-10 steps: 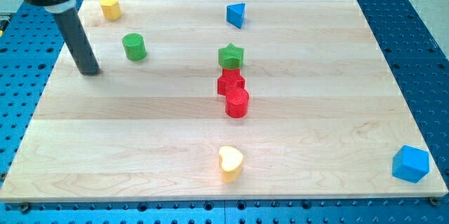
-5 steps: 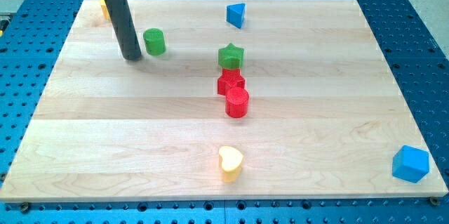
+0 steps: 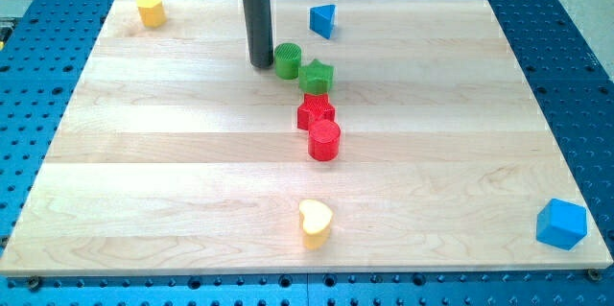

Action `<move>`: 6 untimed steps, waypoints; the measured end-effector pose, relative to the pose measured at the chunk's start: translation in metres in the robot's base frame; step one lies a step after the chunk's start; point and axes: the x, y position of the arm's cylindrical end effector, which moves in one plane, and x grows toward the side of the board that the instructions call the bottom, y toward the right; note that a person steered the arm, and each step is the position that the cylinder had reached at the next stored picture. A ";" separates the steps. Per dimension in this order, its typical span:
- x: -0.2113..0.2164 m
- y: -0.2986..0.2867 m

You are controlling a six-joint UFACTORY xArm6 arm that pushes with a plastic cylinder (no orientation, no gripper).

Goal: Place the green circle above the green star

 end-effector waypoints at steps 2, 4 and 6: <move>0.014 -0.051; -0.006 0.040; -0.006 0.085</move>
